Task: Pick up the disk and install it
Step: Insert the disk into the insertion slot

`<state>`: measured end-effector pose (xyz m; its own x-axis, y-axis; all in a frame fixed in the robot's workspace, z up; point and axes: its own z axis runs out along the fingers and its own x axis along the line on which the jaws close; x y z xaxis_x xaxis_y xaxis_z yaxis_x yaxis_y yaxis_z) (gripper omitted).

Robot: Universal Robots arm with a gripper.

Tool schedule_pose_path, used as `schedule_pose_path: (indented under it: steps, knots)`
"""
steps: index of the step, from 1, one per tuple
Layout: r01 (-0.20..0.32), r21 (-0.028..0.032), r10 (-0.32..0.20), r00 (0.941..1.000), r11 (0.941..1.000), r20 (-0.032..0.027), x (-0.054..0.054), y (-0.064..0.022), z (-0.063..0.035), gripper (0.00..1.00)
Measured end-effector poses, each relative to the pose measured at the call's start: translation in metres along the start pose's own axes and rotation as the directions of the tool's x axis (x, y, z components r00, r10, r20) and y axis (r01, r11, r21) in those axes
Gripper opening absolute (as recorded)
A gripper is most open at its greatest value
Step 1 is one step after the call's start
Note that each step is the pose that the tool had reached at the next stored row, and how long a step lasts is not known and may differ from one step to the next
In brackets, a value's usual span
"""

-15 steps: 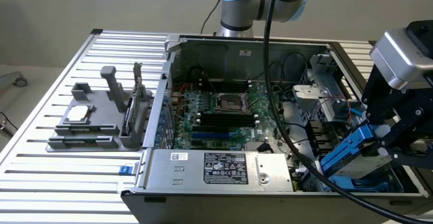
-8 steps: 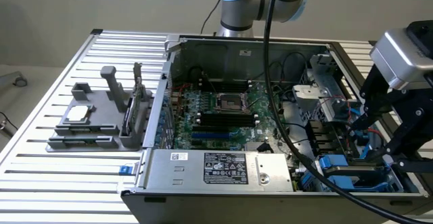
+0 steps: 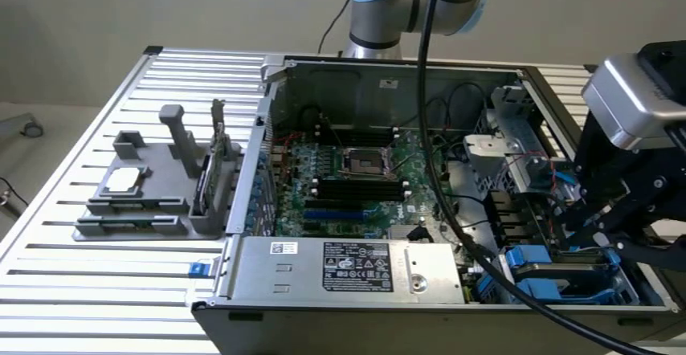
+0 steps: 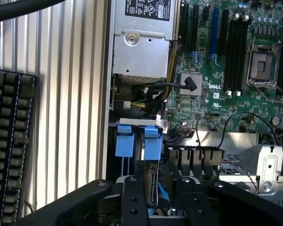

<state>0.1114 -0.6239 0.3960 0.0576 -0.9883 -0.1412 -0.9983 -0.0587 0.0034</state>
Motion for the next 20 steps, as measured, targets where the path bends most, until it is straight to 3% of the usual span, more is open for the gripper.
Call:
schedule_pose_path:
  steps: [5,14,20]
  knots:
    - [0.002,-0.0002,-0.002,1.0,1.0,0.0001,-0.001,-0.0059,0.0094,0.11]
    - [0.008,-0.0011,-0.008,1.0,1.0,0.0,-0.008,-0.0258,0.0269,0.11]
    - [0.009,-0.0013,-0.009,1.0,1.0,0.0,-0.008,-0.0284,0.0378,0.11]
